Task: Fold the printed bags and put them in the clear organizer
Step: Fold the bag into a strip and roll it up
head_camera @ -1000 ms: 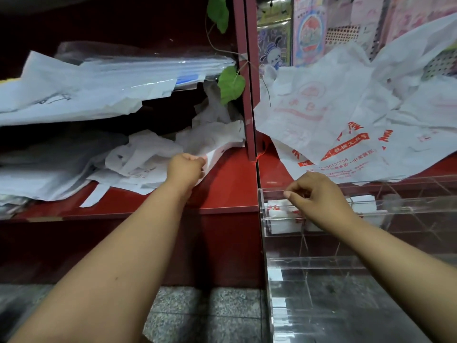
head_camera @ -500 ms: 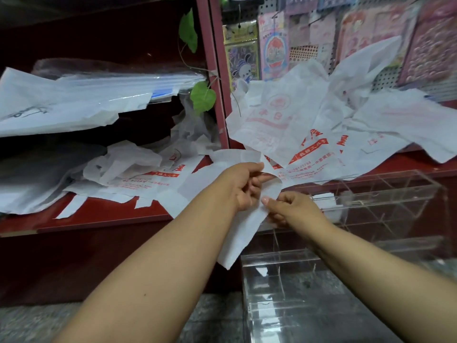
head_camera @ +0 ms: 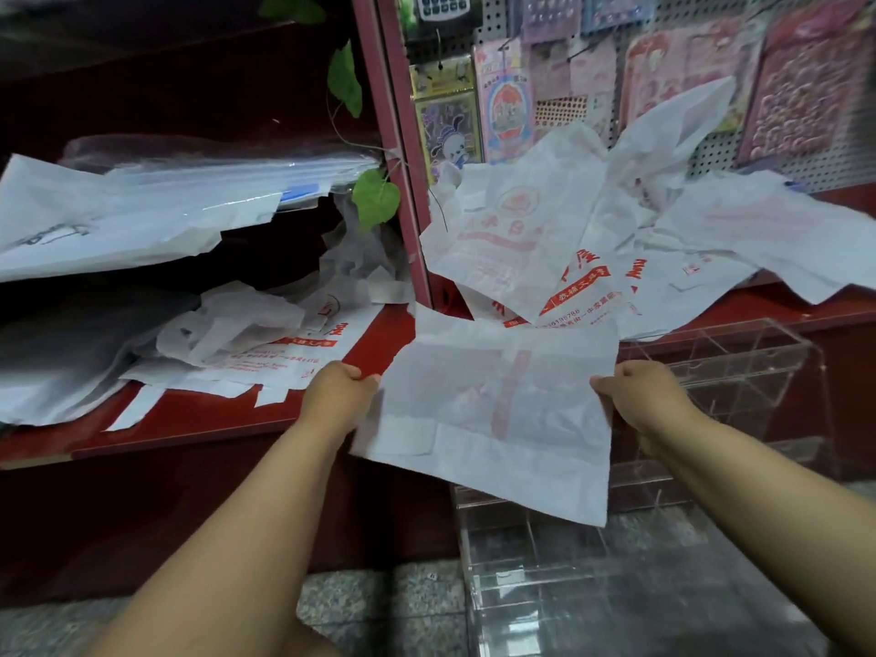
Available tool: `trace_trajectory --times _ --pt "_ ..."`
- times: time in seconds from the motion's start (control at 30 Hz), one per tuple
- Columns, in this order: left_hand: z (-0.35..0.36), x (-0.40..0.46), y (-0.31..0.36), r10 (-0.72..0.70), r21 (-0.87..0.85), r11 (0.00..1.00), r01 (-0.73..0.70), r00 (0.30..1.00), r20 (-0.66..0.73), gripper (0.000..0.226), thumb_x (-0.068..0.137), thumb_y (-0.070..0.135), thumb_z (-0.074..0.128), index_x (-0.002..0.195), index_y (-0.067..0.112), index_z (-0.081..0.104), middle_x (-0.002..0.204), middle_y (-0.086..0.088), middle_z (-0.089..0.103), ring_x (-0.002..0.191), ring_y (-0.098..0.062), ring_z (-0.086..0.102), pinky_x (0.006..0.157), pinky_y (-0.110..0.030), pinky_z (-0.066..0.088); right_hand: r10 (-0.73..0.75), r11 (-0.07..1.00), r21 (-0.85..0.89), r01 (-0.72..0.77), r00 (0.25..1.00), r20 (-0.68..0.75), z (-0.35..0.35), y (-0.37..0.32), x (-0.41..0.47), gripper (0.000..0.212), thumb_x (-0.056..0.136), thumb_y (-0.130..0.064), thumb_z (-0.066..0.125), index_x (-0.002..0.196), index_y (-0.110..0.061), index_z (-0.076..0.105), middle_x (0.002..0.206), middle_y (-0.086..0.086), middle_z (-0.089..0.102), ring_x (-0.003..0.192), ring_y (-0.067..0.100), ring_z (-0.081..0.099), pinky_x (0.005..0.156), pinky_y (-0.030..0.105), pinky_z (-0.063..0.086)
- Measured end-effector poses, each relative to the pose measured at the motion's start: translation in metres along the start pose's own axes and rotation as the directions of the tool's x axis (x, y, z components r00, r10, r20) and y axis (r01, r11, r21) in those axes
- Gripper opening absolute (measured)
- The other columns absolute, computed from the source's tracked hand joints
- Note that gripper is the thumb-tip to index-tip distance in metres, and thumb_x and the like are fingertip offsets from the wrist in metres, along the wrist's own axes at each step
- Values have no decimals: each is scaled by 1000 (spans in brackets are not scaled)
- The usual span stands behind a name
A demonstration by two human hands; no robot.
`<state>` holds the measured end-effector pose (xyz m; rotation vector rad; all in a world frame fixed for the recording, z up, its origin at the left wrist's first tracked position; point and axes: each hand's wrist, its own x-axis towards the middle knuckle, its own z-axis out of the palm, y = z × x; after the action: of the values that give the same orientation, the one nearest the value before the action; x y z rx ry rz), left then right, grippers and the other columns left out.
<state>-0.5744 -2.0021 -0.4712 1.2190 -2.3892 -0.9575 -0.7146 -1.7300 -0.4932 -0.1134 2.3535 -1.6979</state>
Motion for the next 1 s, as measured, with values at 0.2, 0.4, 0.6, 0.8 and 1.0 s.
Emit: trace_trajectory --times 0.2,0.4,0.6,0.8,1.0 --pt "24 1 6 89 296 951 -91 996 18 53 82 59 65 114 17 63 110 -4 65 108 -28 59 91 -42 51 -79 993 -86 81 997 26 -19 11 3 30 92 -13 61 67 -6 45 69 14 55 58 21 45 55 29 33" --pt "25 -4 15 74 23 997 -76 995 68 33 90 28 68 63 13 55 69 -8 59 75 -27 62 75 -32 52 -135 990 -57 131 988 -69 -24 13 5 24 91 -17 64 112 -12 53 91 9 65 79 24 64 61 30 48" --pt "11 -14 14 120 -712 692 117 954 274 46 88 -4 64 121 28 58 107 -15 70 93 -31 70 74 -36 55 -265 962 49 268 962 -61 -36 0 5 13 95 -13 56 100 -15 68 93 -6 66 84 9 60 66 18 46" --pt "-4 -22 15 211 -763 639 99 931 298 31 88 -5 61 113 11 70 117 -14 70 100 -24 70 81 -30 57 -315 930 252 268 934 168 -52 -14 3 43 79 5 69 118 -13 65 110 -10 63 99 -2 59 81 13 52" --pt "-15 -28 20 292 -794 608 -4 931 218 45 78 -14 65 115 10 68 114 -13 71 103 -27 69 86 -28 57 -399 917 58 395 903 157 -63 -20 1 56 73 4 76 121 -19 65 125 -5 62 117 14 59 95 16 48"
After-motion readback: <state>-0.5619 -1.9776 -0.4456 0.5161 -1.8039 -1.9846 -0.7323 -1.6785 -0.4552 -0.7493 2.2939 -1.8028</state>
